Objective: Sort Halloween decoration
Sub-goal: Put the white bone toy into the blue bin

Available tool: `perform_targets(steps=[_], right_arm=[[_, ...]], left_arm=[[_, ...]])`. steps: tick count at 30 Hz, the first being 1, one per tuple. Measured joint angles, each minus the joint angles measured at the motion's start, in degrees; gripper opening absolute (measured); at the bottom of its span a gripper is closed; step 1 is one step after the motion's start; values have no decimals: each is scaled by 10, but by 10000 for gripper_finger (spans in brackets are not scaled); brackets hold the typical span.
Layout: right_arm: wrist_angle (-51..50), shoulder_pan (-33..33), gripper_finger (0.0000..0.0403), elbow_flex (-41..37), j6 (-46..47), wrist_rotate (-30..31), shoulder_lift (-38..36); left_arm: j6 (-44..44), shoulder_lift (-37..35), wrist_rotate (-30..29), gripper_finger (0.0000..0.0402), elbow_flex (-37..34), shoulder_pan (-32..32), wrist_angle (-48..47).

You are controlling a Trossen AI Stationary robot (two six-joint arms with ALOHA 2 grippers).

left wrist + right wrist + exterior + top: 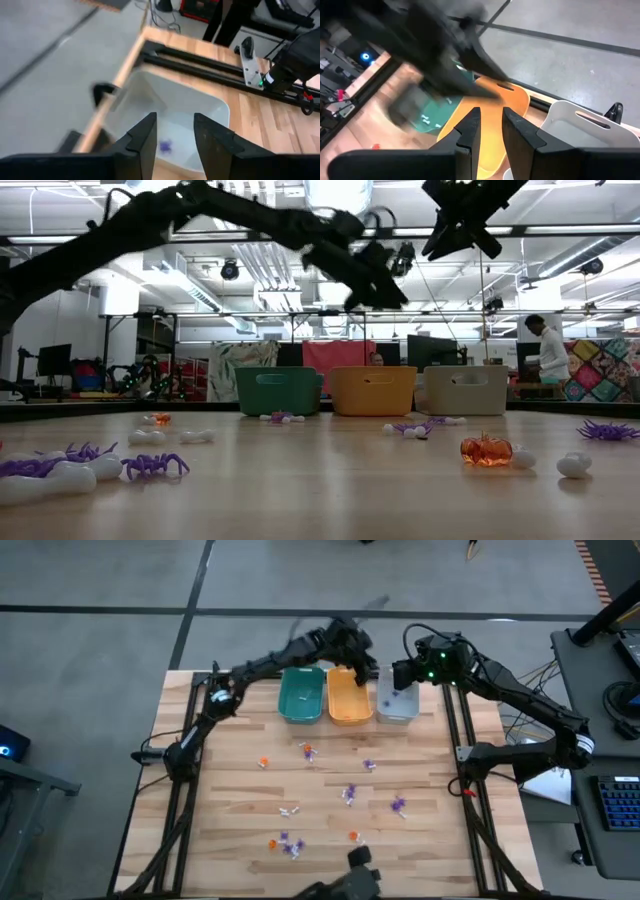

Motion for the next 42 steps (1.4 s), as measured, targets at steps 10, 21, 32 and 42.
perform_targets(steps=[10,21,32,42], right_arm=[[12,-29,68,0,0,-7,95],[127,-107,68,36,8,-176,275],[47,-113,68,144,-63,-290,385],[-98,-72,68,177,-97,-328,343]], left_arm=[[143,-132,15,71,-1,94,-177],[169,-194,179,41,-3,195,-309],[184,-214,322,38,-4,230,-404],[217,-265,328,38,-14,185,-593]])
